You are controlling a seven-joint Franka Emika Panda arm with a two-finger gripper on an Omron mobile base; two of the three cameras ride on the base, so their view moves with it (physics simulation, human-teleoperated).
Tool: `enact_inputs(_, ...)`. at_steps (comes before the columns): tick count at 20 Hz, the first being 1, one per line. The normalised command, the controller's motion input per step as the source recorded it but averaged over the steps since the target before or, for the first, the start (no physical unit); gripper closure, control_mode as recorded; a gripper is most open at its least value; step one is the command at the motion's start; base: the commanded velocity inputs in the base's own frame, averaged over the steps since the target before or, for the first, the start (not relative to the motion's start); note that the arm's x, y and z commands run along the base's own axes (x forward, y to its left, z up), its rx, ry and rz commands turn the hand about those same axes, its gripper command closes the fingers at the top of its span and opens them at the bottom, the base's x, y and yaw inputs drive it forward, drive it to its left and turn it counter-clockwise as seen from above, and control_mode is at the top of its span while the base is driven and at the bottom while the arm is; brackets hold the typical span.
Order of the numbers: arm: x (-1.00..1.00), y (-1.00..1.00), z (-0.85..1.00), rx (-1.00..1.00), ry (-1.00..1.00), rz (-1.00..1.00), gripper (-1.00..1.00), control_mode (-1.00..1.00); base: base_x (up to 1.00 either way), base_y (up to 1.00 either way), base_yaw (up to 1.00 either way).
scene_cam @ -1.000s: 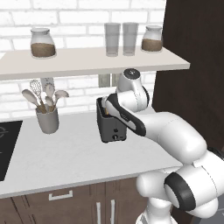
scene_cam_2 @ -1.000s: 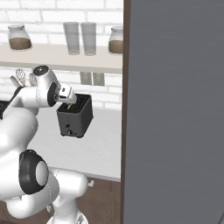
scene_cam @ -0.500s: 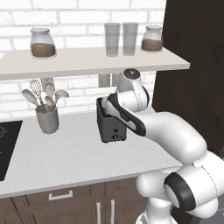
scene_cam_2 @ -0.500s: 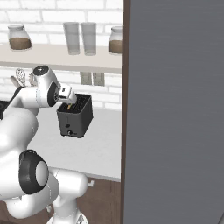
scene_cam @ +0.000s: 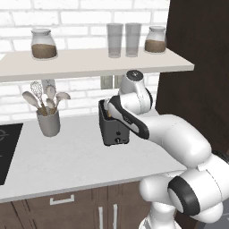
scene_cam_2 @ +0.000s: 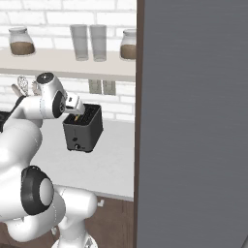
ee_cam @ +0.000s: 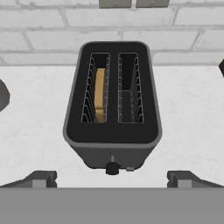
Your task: Start the toaster. Once the lever pops up, take the bread to the plate on the dining counter.
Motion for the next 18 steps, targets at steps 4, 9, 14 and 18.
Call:
enact_inputs(4,0.00,0.00,0.00,0.00,0.00,0.00,-1.00,-1.00,0.00,0.00,0.00)
enact_inputs(9,0.00,0.00,0.00,0.00,0.00,0.00,-1.00,-1.00,0.00,0.00,0.00)
enact_inputs(14,0.00,0.00,0.00,0.00,0.00,0.00,-1.00,-1.00,0.00,0.00,0.00)
enact_inputs(18,0.00,0.00,0.00,0.00,0.00,0.00,-1.00,-1.00,0.00,0.00,0.00)
